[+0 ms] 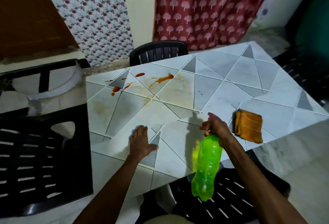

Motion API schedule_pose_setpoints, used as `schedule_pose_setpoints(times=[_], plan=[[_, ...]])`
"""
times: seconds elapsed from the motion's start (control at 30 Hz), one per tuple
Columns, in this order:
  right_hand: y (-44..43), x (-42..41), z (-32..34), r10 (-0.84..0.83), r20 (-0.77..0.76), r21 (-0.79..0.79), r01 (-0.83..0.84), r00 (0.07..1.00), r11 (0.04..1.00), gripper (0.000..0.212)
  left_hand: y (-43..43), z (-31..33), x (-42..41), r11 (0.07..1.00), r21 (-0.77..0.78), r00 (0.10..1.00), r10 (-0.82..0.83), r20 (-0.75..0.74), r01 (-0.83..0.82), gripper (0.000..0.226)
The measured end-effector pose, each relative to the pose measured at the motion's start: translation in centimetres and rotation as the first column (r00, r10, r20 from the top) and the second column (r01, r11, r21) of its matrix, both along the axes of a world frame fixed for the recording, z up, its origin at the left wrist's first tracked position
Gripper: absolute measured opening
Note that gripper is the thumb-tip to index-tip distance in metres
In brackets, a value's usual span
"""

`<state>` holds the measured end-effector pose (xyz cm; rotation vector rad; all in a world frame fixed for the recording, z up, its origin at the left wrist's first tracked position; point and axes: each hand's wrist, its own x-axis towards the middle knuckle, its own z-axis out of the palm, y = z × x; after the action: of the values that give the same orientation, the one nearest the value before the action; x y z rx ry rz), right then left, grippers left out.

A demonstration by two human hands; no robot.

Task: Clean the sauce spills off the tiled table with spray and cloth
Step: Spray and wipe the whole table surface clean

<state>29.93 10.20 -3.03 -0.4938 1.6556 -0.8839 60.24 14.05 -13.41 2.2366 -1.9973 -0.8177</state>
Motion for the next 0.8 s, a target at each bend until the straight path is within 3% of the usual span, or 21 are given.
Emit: schedule_pose_setpoints(times=[0.2,0.3,0.53,0.67,0.8], plan=[[3.6,-3.1,-1.1,0.029,0.017,0.037,-0.030,0.999,0.999,0.058,2.7,0.0,-3.1,1.000,-0.018,0.999,0.007,0.031,-0.006,0.112],[5.6,-2.8,-1.4,0.108,0.037,0.044,-0.110,0.993,0.993,0.045,4.8,-0.2,-3.4,0.998,-0.038,0.997,0.060,0.040,-0.059,0.112],[8.8,3.9,-1.6,0.427,0.050,0.075,-0.430,0.903,0.900,0.032,11.5,-1.3,-0.5,0.955,-0.141,0.964,0.266,0.013,-0.261,0.108],[10.4,7.9,-0.8,0.513,0.106,0.068,-0.521,0.852,0.851,0.016,14.8,-0.2,2.5,0.940,-0.027,0.938,0.340,0.072,-0.339,0.109],[11.8,11.7,-0.5,0.575,0.110,-0.017,-0.577,0.811,0.817,0.029,17.4,0.1,5.6,0.924,-0.029,0.920,0.382,0.084,-0.381,0.113]])
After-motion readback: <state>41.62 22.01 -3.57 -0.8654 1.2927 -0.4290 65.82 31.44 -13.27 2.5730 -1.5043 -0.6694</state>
